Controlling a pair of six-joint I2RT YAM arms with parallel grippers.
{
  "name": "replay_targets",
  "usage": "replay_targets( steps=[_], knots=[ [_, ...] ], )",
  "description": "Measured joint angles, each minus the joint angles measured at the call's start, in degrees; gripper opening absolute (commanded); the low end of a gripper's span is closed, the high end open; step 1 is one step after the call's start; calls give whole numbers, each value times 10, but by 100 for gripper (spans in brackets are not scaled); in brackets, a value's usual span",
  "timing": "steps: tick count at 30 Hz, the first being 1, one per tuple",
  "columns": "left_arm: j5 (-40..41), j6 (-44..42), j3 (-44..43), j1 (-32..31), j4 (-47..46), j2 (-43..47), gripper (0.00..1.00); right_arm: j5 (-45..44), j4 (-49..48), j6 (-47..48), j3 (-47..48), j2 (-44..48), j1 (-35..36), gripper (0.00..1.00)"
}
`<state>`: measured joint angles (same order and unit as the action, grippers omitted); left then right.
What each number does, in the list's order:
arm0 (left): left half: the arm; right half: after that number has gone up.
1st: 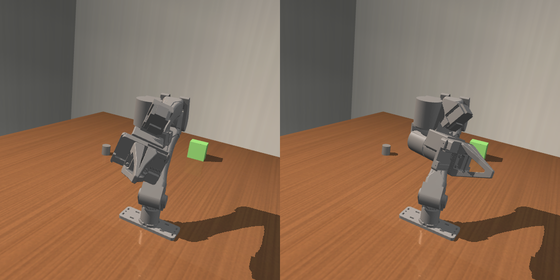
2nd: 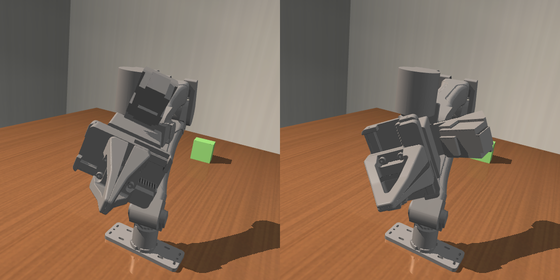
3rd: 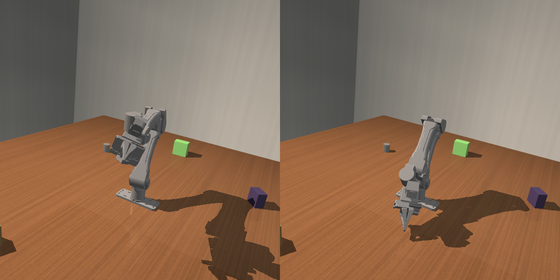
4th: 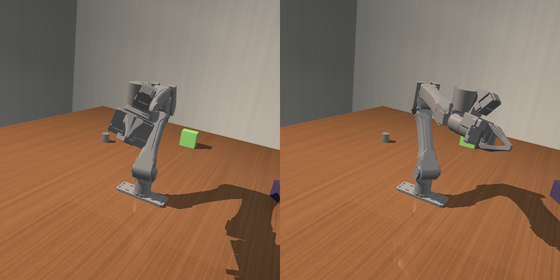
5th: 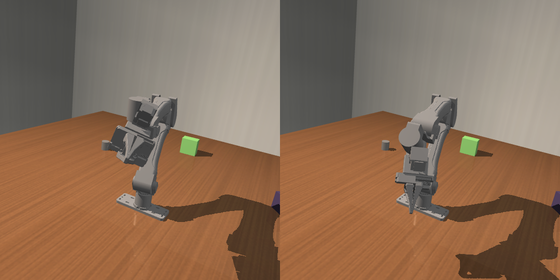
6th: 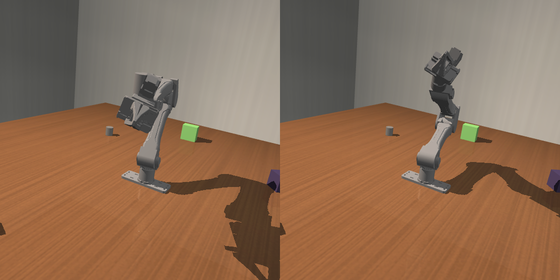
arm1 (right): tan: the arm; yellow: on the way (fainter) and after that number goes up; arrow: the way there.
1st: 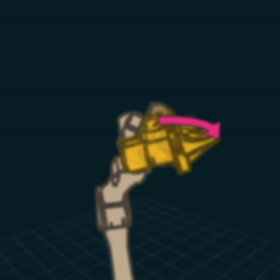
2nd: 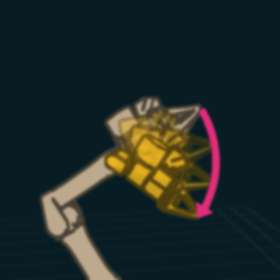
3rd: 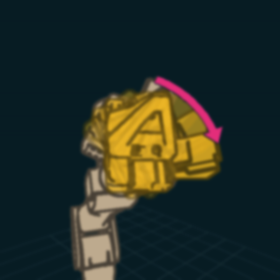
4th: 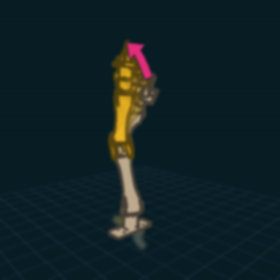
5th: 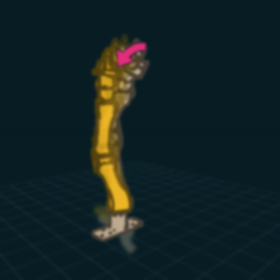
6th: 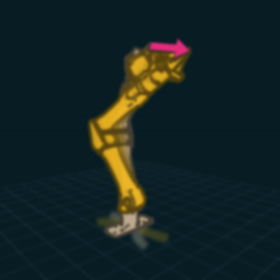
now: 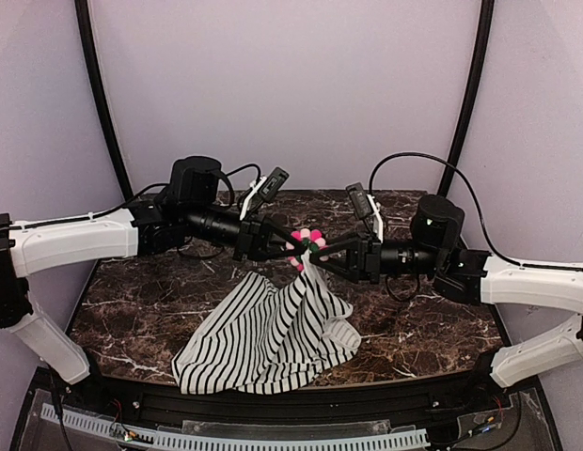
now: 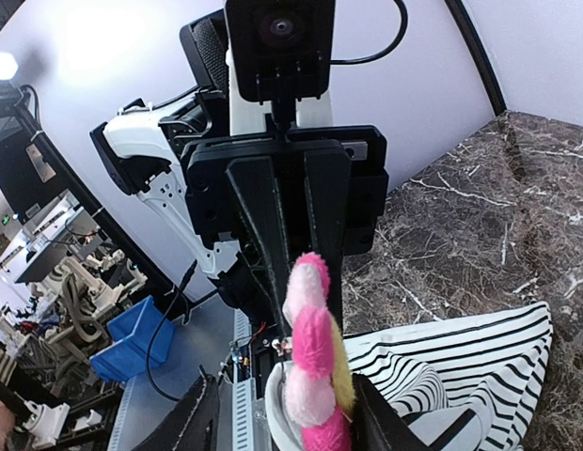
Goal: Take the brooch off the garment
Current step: Open the brooch with the flattened clothing.
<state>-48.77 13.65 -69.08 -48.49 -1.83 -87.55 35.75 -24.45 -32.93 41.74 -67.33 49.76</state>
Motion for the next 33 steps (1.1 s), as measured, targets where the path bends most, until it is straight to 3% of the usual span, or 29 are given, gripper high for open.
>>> replay_targets(
  steps=[17, 33],
  knots=[
    [-6, -3, 6, 1, 0, 0, 1, -10, -13, -7, 8, -30, 1, 14],
    [-14, -19, 6, 15, 34, 3, 1, -6, -10, -23, 28, -67, 1, 1]
  ],
)
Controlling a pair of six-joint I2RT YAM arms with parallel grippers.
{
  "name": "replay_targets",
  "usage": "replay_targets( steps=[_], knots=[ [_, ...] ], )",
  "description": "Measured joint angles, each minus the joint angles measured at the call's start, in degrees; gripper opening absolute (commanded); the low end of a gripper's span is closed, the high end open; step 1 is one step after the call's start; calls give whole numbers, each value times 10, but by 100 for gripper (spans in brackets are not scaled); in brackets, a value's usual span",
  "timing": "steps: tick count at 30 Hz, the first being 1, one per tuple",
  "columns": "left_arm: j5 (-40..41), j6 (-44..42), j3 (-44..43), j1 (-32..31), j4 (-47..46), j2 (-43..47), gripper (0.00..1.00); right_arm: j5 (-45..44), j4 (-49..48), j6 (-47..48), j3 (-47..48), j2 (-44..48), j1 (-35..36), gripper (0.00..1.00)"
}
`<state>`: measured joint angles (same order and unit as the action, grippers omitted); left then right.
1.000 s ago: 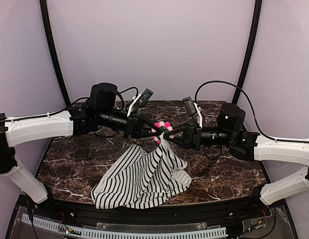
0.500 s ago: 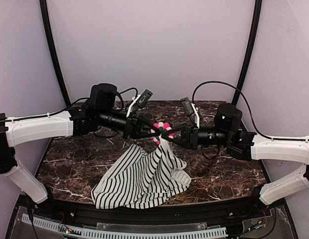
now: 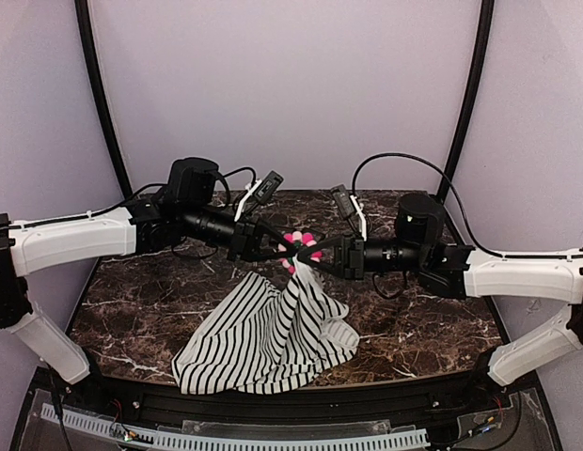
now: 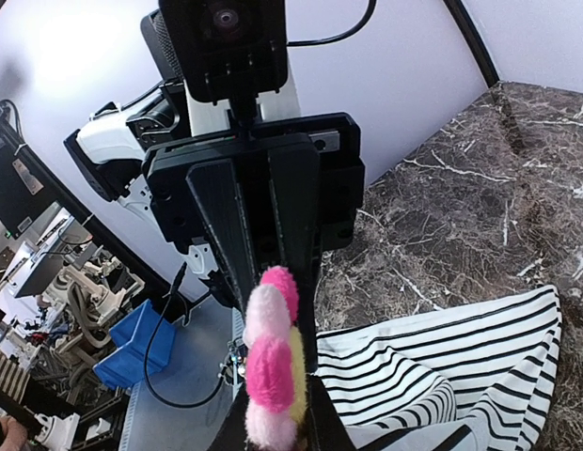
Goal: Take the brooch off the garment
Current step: Open the brooch with the flattened clothing.
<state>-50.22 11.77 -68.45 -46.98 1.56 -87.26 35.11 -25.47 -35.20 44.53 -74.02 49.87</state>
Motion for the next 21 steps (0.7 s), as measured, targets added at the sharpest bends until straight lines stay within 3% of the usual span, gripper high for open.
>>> replay_targets(
  steps=[21],
  knots=[
    [63, -12, 4, 2, 43, 0, 1, 65, -35, -100, 8, -70, -44, 2]
  ],
)
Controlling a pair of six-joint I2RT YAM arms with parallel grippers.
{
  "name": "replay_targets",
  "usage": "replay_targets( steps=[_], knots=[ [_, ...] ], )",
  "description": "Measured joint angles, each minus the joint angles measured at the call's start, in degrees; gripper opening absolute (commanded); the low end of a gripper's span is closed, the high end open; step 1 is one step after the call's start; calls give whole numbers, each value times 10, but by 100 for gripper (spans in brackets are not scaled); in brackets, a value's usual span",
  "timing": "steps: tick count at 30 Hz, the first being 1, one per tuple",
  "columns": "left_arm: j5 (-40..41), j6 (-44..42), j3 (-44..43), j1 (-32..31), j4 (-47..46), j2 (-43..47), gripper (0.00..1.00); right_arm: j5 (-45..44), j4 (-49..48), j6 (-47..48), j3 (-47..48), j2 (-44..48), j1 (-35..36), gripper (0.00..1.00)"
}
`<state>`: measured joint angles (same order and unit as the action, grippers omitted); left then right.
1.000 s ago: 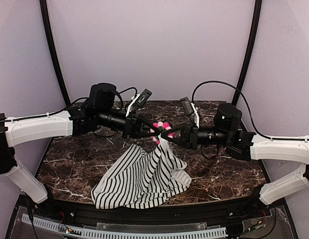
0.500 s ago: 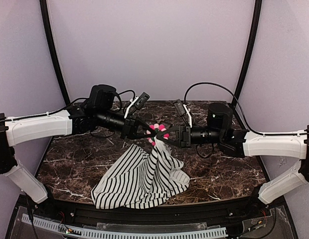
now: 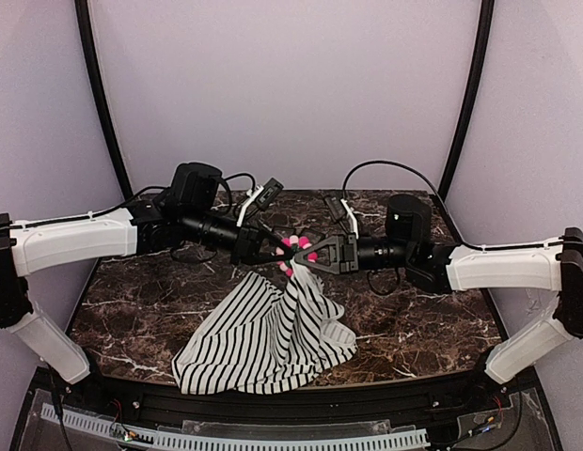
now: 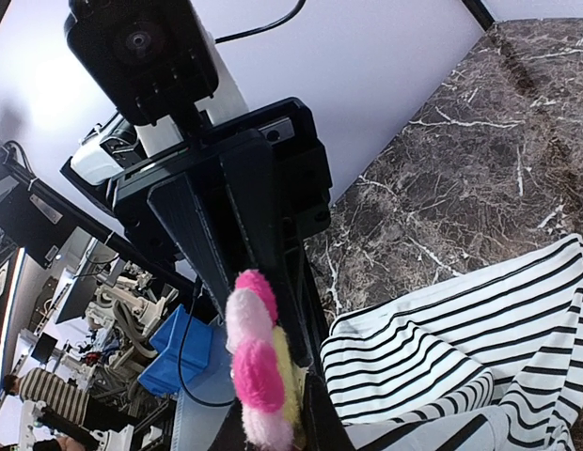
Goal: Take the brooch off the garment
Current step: Open the brooch with the flattened clothing.
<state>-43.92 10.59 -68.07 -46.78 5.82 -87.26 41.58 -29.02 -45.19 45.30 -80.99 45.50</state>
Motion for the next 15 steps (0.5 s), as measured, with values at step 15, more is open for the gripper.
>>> replay_targets(
  steps=[15],
  knots=[
    [28, -15, 0, -4, 14, 0, 1, 26, 126, 60, 64, -17, -12, 19]
  ],
)
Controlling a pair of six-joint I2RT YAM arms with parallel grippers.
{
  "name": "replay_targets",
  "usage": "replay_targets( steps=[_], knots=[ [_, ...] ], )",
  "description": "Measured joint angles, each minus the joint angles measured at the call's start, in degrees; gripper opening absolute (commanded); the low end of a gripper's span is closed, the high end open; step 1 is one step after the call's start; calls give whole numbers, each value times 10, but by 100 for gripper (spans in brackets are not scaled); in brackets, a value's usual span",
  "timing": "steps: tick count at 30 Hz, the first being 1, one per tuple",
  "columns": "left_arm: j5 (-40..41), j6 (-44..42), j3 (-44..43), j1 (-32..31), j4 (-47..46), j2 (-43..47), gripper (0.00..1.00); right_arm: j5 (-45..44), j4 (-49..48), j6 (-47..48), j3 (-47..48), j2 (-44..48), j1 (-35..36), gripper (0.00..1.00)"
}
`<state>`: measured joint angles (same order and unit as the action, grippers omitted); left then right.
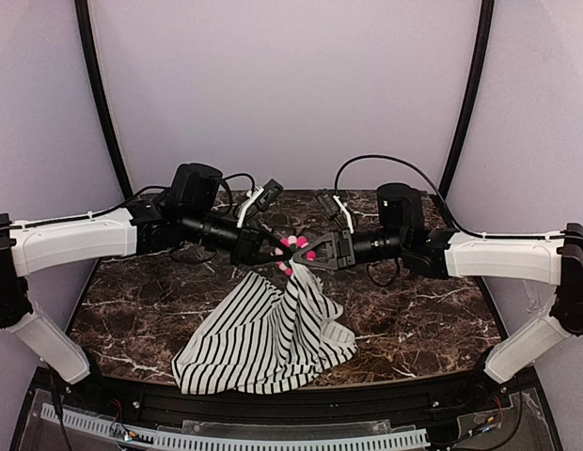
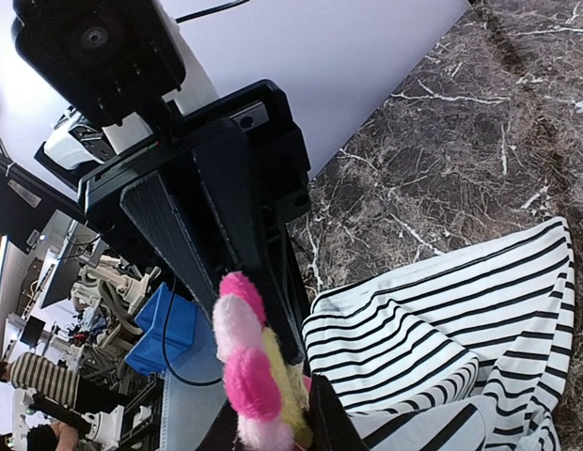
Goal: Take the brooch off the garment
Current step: Open the brooch with the flattened clothing.
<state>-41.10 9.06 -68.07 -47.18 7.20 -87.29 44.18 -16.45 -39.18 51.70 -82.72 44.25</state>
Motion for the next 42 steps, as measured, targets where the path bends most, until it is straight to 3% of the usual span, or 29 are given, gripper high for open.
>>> replay_targets(
  steps=[7, 19, 24, 27, 34, 42],
  knots=[
    [17, -10, 0, 0, 16, 0, 1, 0, 33, 10, 16, -16, -2, 27],
    [-4, -15, -4, -7, 7, 0, 1, 15, 65, 57, 18, 2, -11, 66],
    [-26, -12, -10, -16, -4, 0, 1, 24, 61, 76, 4, 52, -16, 84],
    [-31, -7, -10, -16, -5, 0, 1, 16, 45, 78, -21, 106, -19, 89],
    [-34, 6, -10, -9, -19, 0, 1, -20, -17, 65, -84, 159, -17, 88],
    [-37, 14, -10, -9, -29, 0, 1, -77, -21, 70, -92, 146, 21, 70]
  ],
)
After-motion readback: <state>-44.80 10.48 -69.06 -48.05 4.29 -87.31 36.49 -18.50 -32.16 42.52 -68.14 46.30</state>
